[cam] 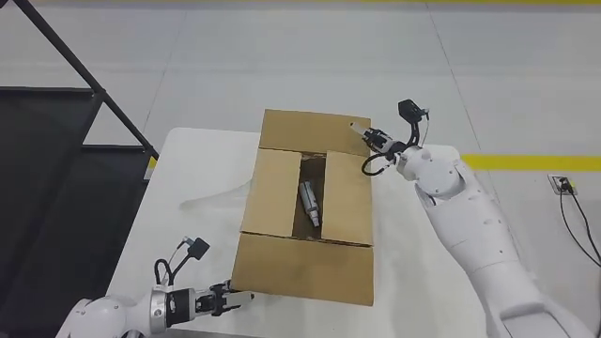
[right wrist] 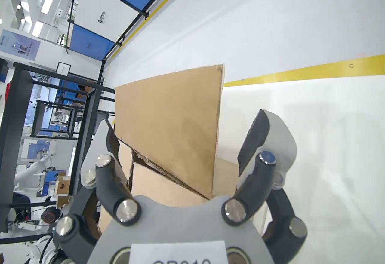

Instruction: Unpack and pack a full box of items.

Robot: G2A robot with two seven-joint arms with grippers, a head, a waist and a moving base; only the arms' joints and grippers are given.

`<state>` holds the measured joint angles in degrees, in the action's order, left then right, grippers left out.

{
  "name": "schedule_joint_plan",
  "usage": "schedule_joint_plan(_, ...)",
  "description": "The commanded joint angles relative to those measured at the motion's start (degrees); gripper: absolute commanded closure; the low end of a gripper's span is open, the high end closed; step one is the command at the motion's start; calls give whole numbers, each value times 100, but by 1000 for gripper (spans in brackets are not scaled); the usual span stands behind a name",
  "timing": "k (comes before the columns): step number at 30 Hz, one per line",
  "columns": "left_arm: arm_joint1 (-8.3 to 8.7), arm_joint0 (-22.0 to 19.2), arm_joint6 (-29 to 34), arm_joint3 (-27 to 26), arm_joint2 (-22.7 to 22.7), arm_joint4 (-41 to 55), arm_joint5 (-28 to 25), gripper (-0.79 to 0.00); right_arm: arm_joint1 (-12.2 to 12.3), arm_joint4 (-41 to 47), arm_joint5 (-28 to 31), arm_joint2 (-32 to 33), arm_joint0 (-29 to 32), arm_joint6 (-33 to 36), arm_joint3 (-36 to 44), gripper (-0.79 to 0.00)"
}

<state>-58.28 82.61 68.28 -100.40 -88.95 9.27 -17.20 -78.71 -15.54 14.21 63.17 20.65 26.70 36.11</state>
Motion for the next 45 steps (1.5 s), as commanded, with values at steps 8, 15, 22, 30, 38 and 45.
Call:
schedule_joint_plan(8,18,-24,-389,-224,-27,254,54,-785,-122,1236,1477,197,-536,1020,-1266,-785)
schedule_joint_plan(15,27,-45,-707,-331,-77,502,89,-785,-59,1436,1972,345,-674,1184,-1490,-785)
schedule_joint_plan(22,19,-180,-1147,-534,-97,783,253,-785,97,1719,2552,577,-609,1734,-1243,-785)
schedule_joint_plan(30,-36,-569,-2172,-591,187,431,511,-785,356,1848,3002,857,-228,2370,-352,-785)
schedule_joint_plan(38,-117,-1034,-2840,-379,779,-113,769,-785,668,2101,1946,1228,411,3514,1246,-785)
schedule_joint_plan(45,-193,-1441,-3277,-115,1213,-515,913,-785,811,2106,138,1223,831,4291,2374,-785)
